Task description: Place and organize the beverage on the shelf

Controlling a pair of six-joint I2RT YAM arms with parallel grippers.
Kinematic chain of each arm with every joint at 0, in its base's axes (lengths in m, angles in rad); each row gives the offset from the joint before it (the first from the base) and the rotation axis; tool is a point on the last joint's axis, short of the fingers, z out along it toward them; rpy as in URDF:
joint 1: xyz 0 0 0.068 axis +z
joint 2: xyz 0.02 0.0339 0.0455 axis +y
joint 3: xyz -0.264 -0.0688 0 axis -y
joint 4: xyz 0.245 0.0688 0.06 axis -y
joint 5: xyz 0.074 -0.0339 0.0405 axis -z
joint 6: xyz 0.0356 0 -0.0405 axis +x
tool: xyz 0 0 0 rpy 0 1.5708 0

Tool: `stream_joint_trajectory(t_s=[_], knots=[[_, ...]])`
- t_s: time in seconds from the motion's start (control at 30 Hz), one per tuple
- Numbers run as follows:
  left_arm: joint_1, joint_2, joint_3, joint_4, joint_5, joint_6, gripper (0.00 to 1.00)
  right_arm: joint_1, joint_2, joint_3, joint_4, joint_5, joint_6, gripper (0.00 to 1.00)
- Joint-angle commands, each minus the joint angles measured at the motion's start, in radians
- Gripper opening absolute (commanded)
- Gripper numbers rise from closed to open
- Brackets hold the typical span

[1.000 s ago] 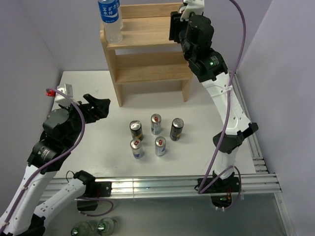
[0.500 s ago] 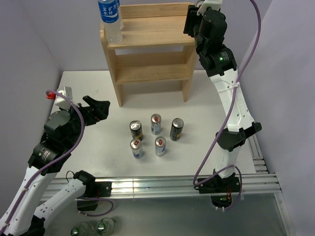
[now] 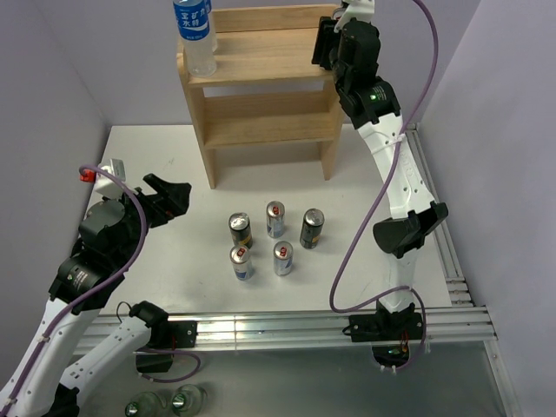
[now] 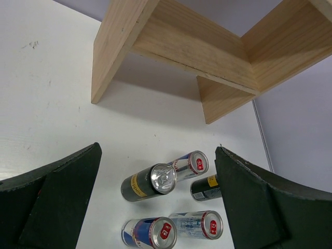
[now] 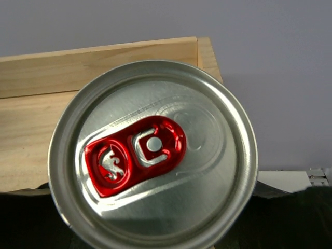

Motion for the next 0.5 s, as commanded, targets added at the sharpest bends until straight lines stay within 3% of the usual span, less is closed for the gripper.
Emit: stream_joint_trajectory(t_s=[0.0,0.17,0.23,0.27,0.3,0.33,0.37,0.43,0.47], knots=[[-0.003,-0.012,0.014,-0.003,-0.021,-0.013,0.98,-0.018,-0.011,0.057,0.083,-0.018,0.030,0.00],[-0.003,-0.013,0.011,-0.003,-0.028,-0.013,0.99,-0.023,-0.008,0.048,0.072,-0.023,0.034,0.00],[-0.005,-0.010,0.009,0.003,-0.026,-0.011,0.99,-0.025,-0.010,0.044,0.069,-0.024,0.033,0.05],[-0.005,-0.007,0.009,0.004,-0.024,-0.010,0.98,-0.025,-0.013,0.039,0.066,-0.023,0.034,0.12],[-0.003,-0.004,0.011,0.009,-0.023,-0.008,0.99,-0.025,-0.014,0.037,0.064,-0.023,0.036,0.32],[-0.003,-0.001,0.011,0.011,-0.023,-0.006,0.99,-0.025,-0.014,0.037,0.063,-0.023,0.036,0.42],[-0.003,0.002,0.008,0.015,-0.020,-0.005,0.98,-0.025,-0.014,0.037,0.061,-0.023,0.040,0.61],[-0.003,0.004,0.004,0.020,-0.020,-0.002,0.99,-0.025,-0.013,0.034,0.061,-0.027,0.040,0.71],[-0.003,0.004,0.001,0.021,-0.020,0.000,0.99,-0.025,-0.014,0.033,0.060,-0.026,0.043,0.83]])
